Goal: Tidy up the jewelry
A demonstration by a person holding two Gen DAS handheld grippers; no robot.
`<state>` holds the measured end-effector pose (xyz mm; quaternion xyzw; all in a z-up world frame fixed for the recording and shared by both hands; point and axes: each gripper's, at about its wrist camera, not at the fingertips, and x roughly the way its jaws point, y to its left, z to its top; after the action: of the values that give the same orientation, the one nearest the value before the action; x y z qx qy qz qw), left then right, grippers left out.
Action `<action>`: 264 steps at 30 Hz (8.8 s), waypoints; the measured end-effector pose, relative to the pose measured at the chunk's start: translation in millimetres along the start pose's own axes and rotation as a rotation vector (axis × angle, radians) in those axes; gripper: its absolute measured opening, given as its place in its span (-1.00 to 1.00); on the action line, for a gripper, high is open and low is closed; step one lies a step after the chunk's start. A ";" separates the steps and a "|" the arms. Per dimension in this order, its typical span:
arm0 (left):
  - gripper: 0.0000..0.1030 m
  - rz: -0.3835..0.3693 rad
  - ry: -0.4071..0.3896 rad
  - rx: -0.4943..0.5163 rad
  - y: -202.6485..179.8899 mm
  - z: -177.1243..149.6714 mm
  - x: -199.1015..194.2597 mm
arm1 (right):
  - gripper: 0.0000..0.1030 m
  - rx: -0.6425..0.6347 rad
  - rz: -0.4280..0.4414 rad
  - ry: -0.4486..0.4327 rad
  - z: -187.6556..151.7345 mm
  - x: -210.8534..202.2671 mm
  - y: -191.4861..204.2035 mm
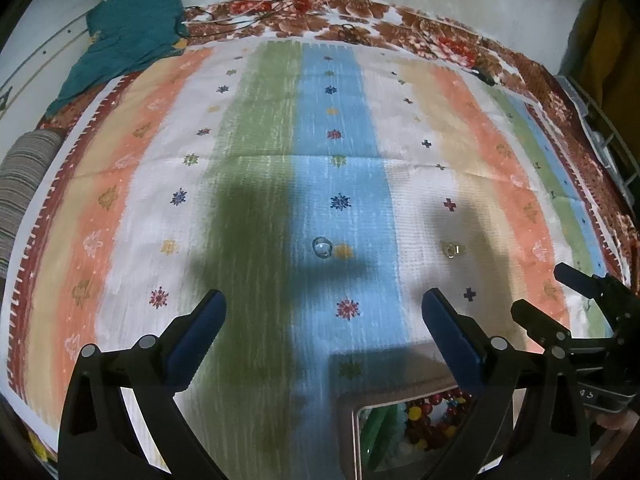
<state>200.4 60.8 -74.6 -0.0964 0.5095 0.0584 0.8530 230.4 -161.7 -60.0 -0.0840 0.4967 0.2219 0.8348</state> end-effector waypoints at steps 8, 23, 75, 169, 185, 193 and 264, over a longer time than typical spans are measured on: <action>0.80 0.009 0.021 0.016 -3.6 7.9 17.0 | 0.72 -0.006 -0.013 0.025 6.6 14.7 -0.8; 0.70 0.027 0.057 0.021 -4.1 19.0 39.8 | 0.72 -0.016 -0.012 0.060 18.5 39.5 -0.3; -0.64 0.049 0.192 0.163 -16.7 30.2 134.5 | -0.54 -0.040 -0.011 0.192 37.8 116.4 -2.8; -0.64 -0.021 -0.009 0.176 -31.7 10.7 22.6 | -0.68 0.019 0.010 0.014 28.8 42.5 3.5; -0.64 -0.079 -0.096 0.213 -46.4 -12.1 -29.6 | -0.68 -0.013 0.021 -0.093 6.9 -17.5 20.9; -0.64 -0.087 -0.117 0.215 -48.3 -23.7 -44.6 | -0.68 -0.029 0.035 -0.128 -7.6 -40.4 27.9; 0.80 -0.134 -0.193 0.170 -17.8 -120.5 -131.8 | 0.73 -0.084 0.123 -0.247 -100.4 -129.5 31.8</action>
<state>38.1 16.2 -12.4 -0.0515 0.4206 -0.0333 0.9052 83.6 -206.9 5.3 -0.0602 0.3847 0.3018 0.8702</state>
